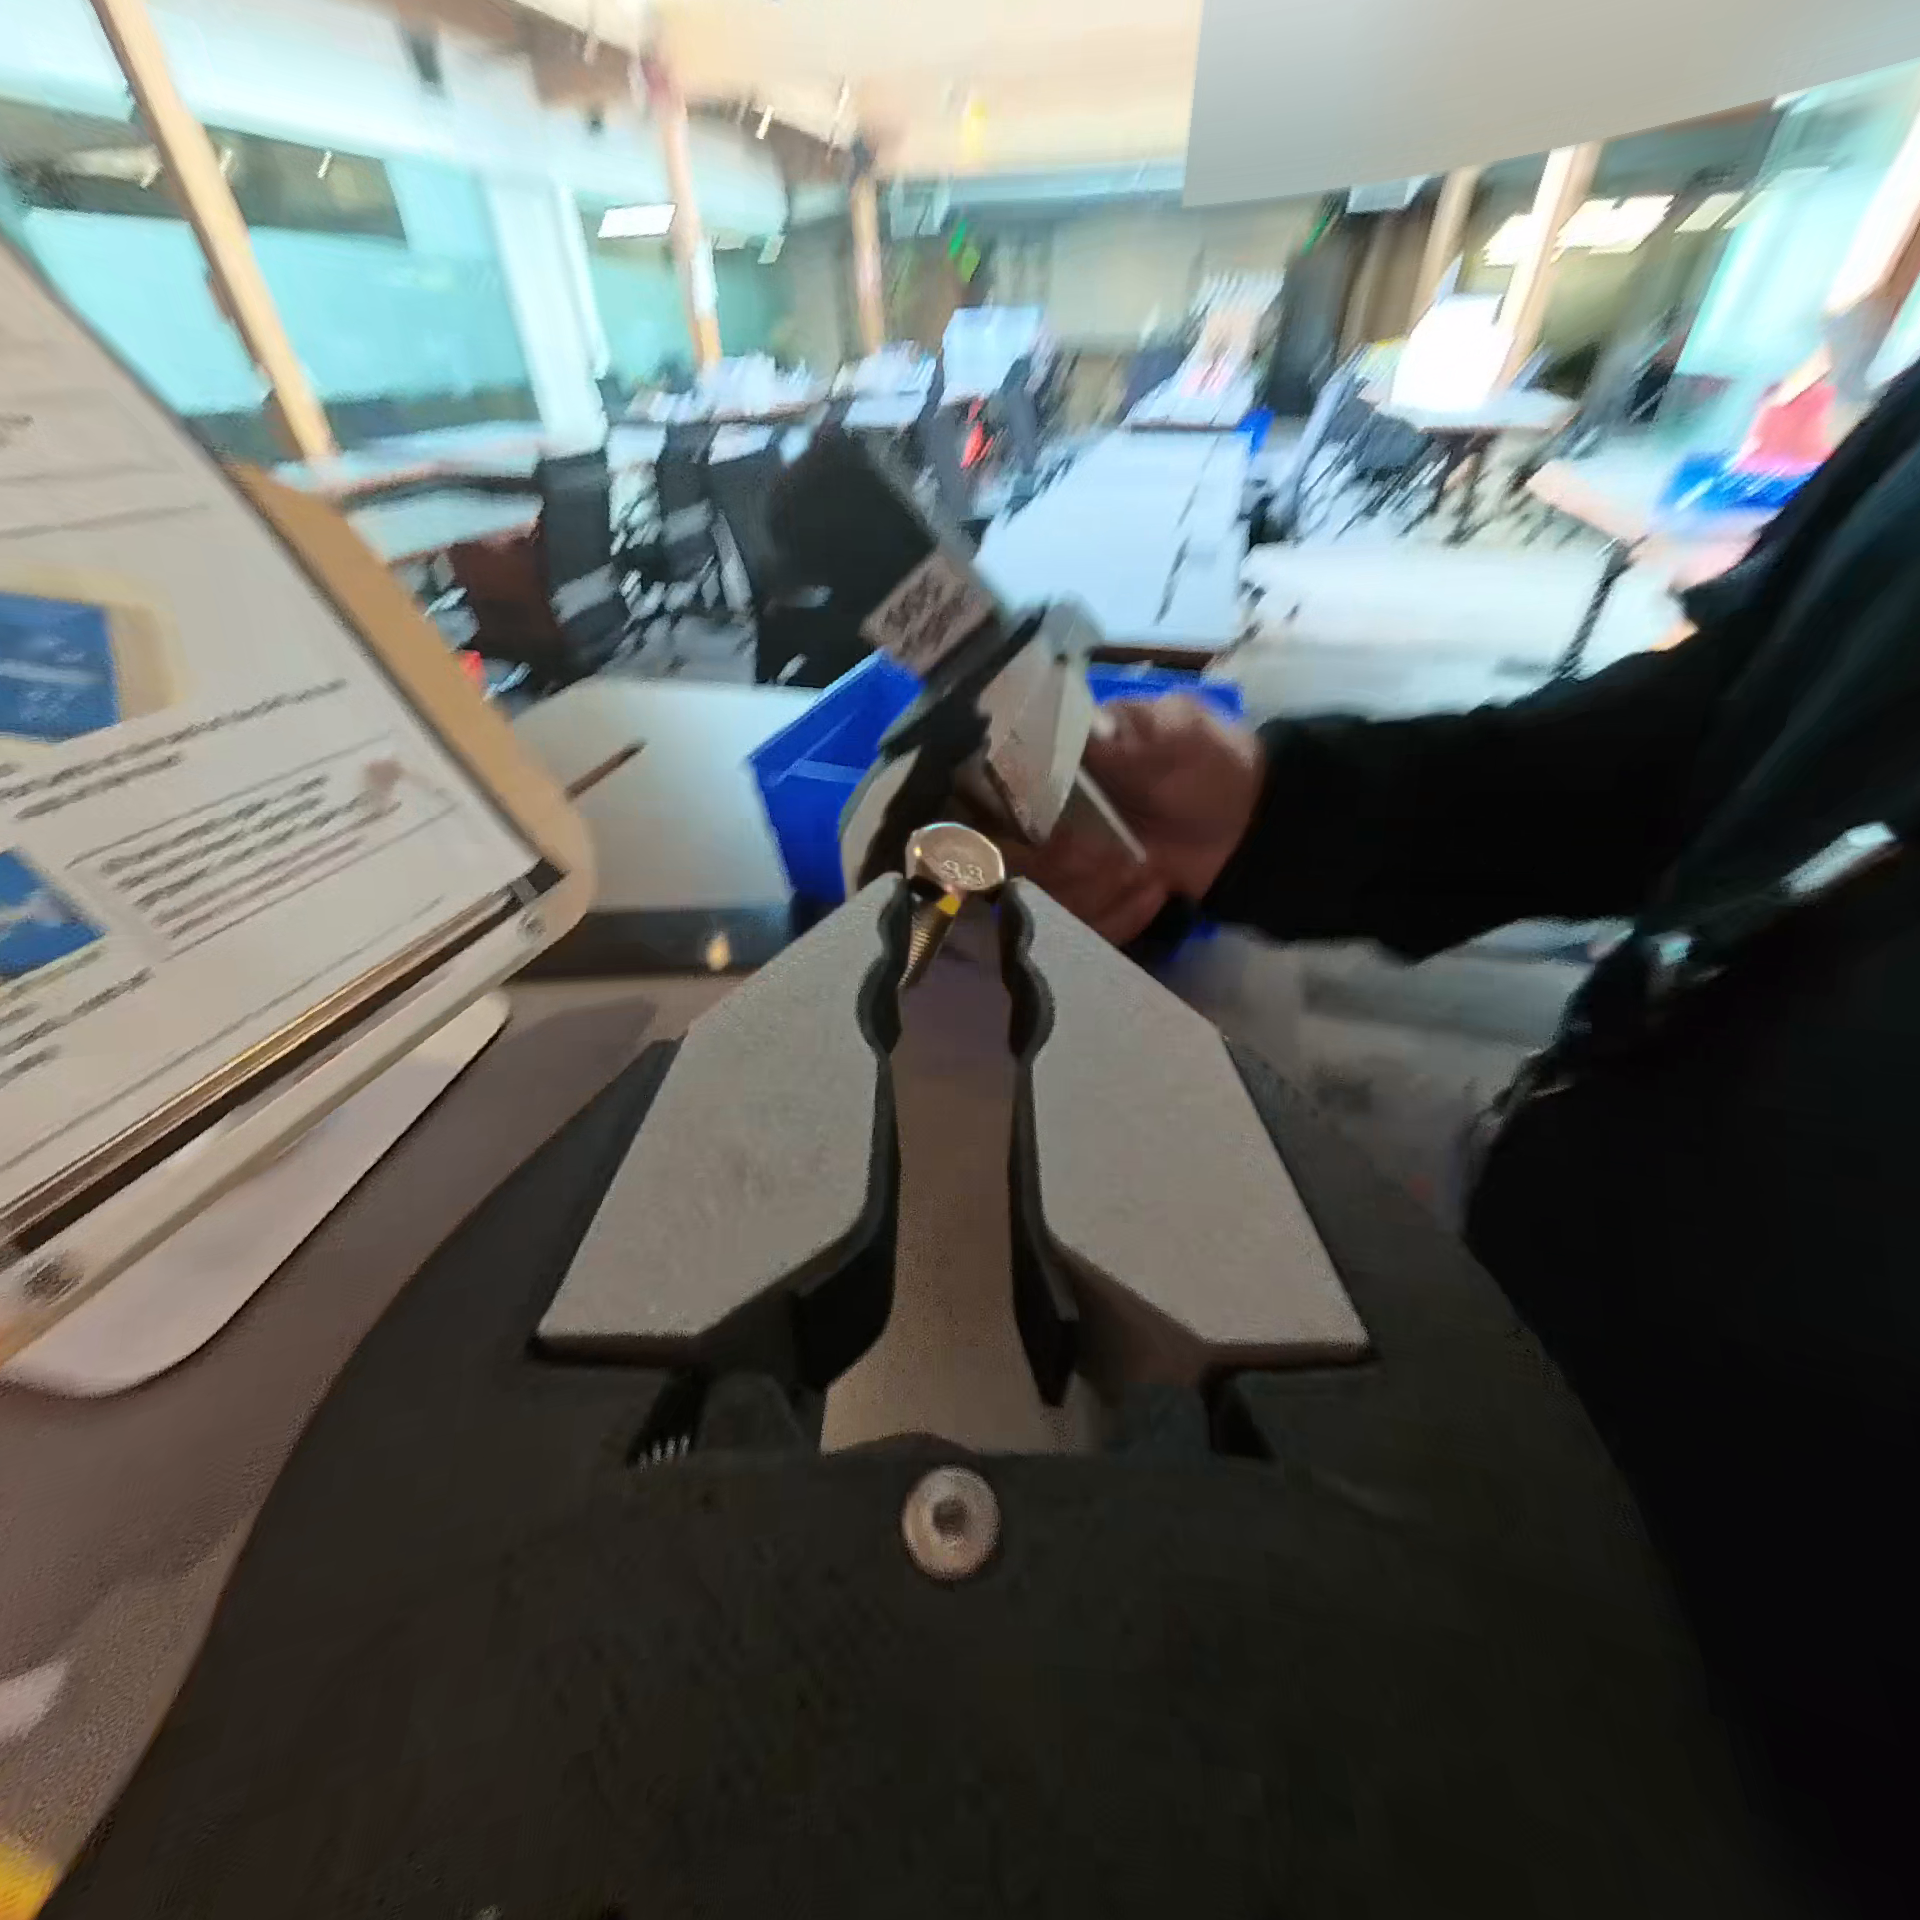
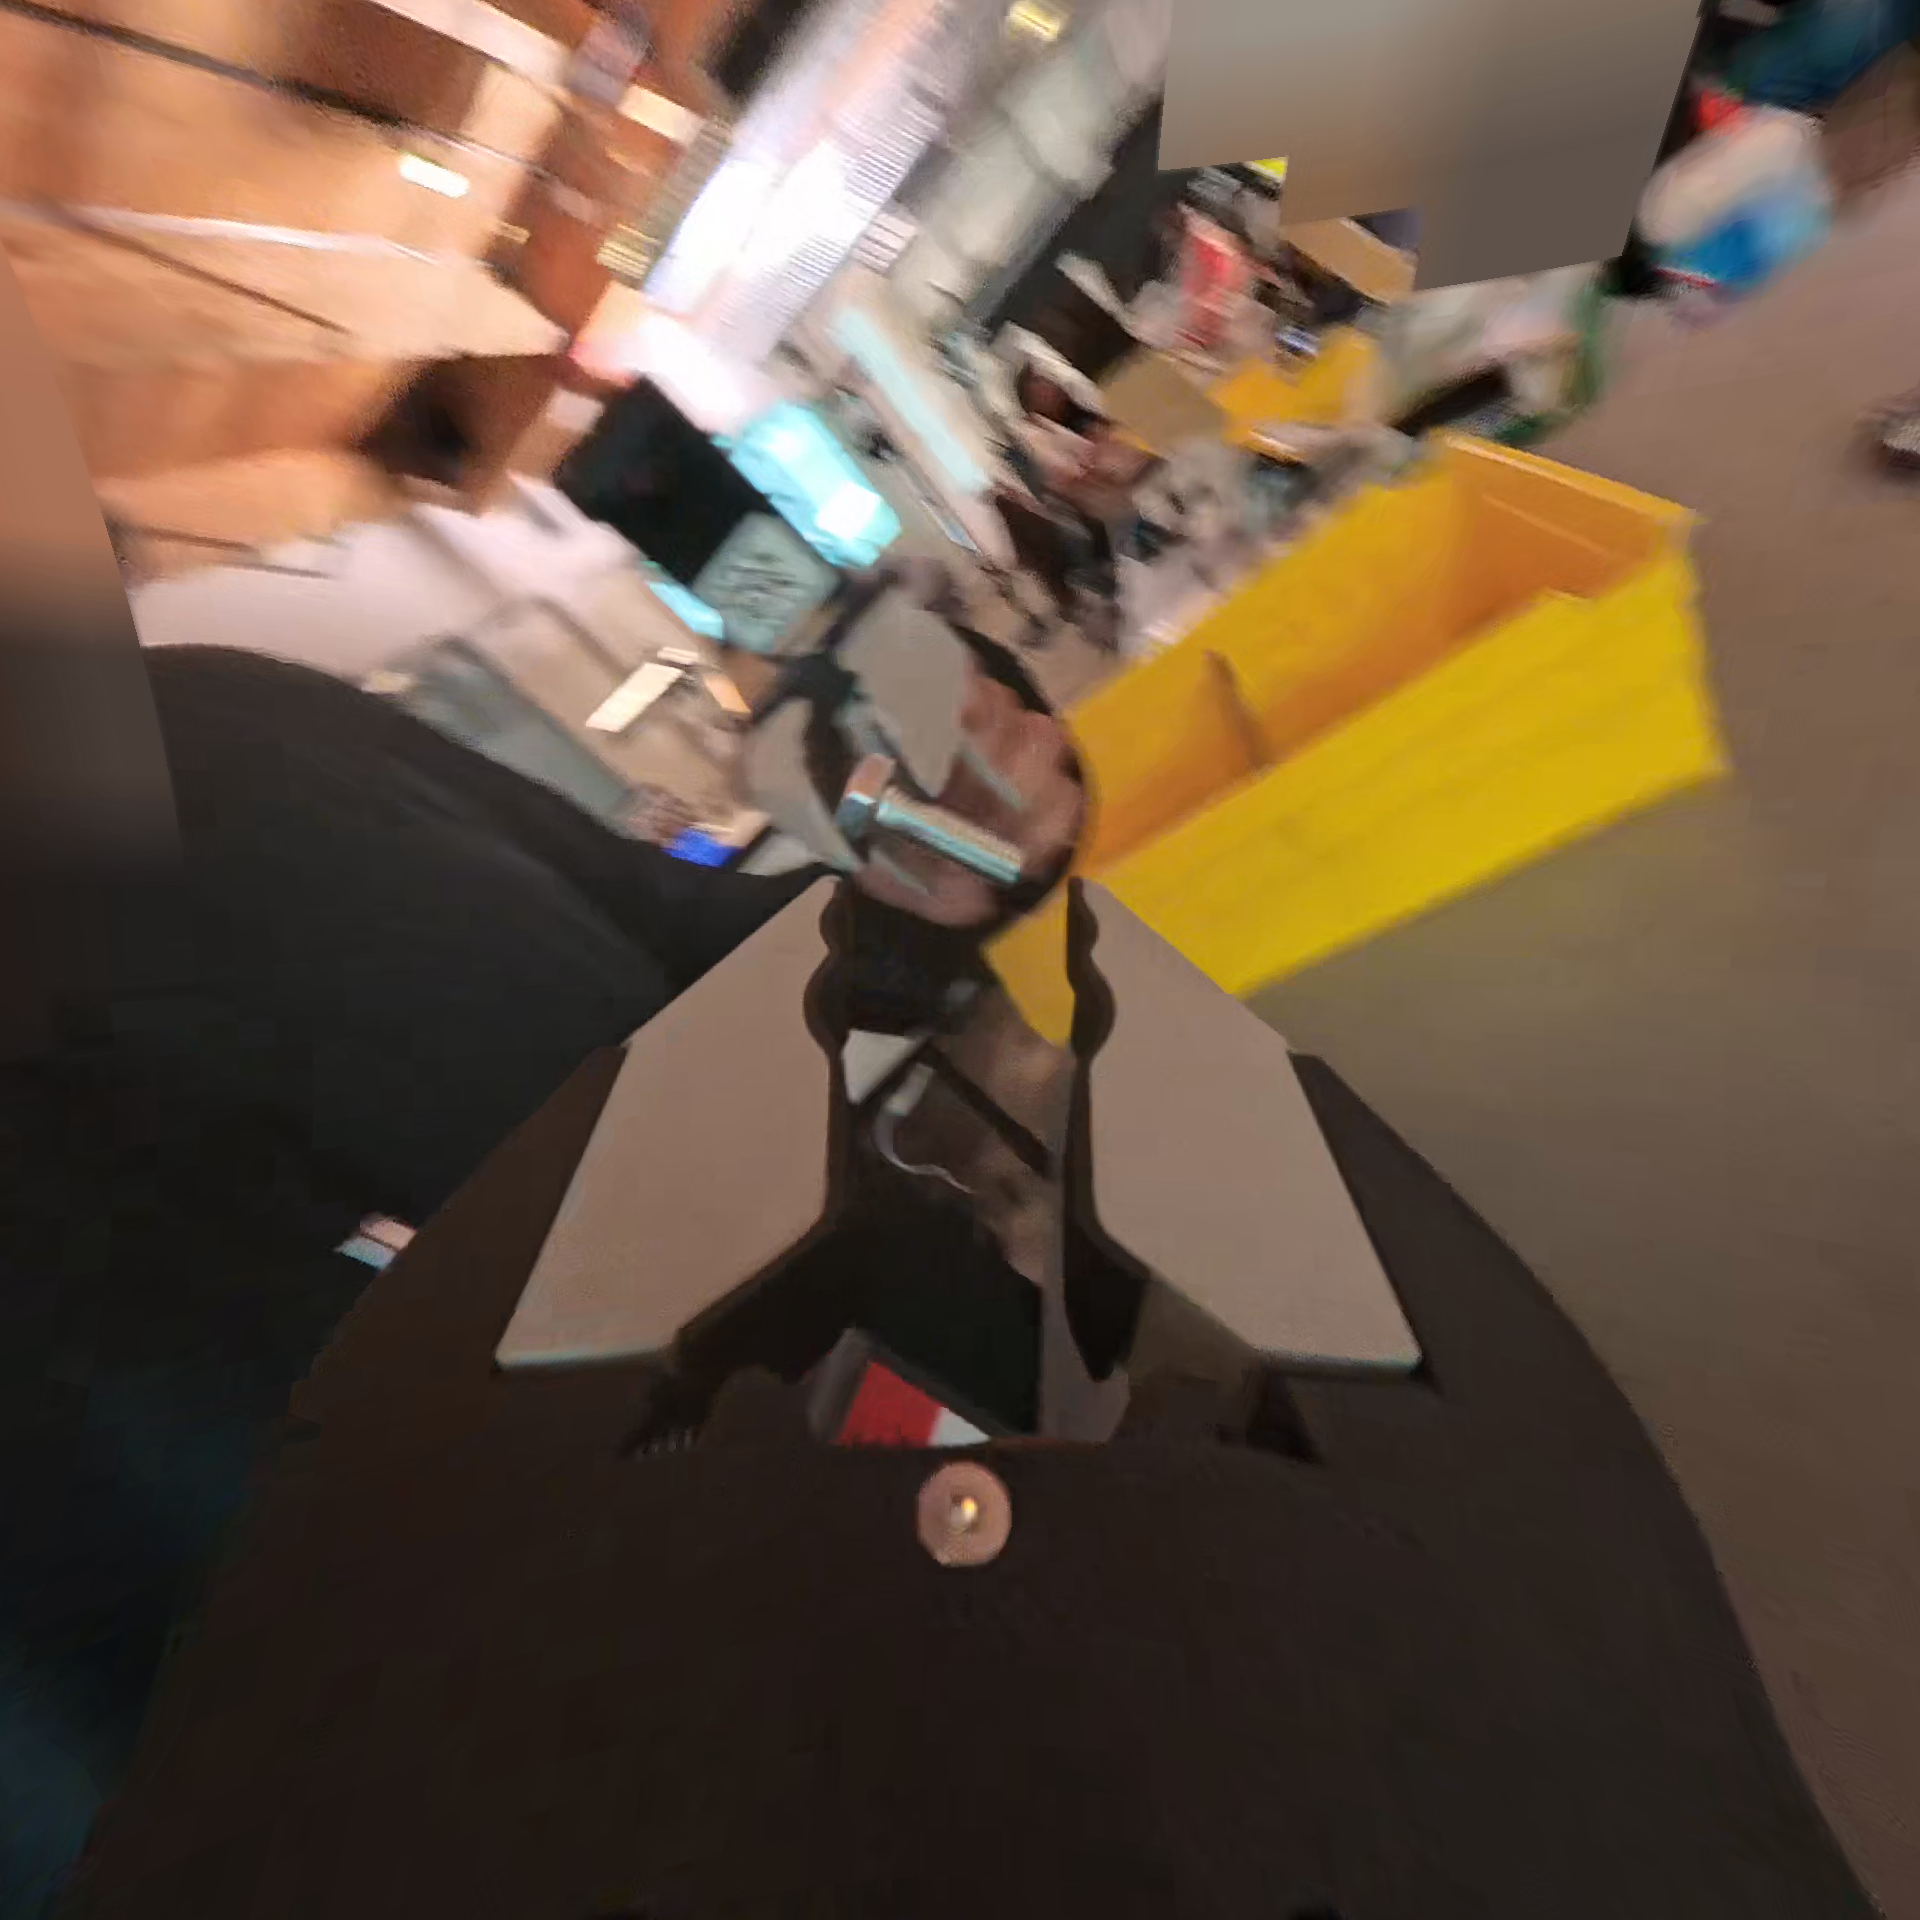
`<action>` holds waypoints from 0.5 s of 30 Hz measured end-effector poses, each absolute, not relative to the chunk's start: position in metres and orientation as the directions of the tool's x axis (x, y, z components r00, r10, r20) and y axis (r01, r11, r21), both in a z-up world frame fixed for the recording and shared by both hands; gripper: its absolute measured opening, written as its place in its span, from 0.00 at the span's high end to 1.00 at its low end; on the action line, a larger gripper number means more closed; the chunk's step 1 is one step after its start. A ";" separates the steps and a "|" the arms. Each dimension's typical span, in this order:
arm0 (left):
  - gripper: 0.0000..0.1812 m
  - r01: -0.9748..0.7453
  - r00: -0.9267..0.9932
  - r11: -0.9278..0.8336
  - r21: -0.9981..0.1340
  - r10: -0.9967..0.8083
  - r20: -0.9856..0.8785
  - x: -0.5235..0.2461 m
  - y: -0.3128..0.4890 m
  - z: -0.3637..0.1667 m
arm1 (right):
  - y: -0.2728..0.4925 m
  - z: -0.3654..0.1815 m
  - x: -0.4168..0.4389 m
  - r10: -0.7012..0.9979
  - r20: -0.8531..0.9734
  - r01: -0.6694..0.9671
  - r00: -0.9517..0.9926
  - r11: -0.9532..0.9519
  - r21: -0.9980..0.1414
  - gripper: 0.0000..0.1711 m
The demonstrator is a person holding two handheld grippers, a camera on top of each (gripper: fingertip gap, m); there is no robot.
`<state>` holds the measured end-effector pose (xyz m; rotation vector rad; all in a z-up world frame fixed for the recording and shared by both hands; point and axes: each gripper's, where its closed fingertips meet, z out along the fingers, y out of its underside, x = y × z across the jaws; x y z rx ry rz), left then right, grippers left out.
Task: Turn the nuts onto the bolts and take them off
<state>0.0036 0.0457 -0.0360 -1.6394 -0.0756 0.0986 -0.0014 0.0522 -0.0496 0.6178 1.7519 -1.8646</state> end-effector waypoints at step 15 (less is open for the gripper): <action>0.92 0.038 0.996 0.119 -0.992 -0.090 0.027 0.033 0.055 -0.011 | 0.048 -0.024 0.025 -0.256 -0.468 0.509 -0.846 -0.127 -0.851 0.90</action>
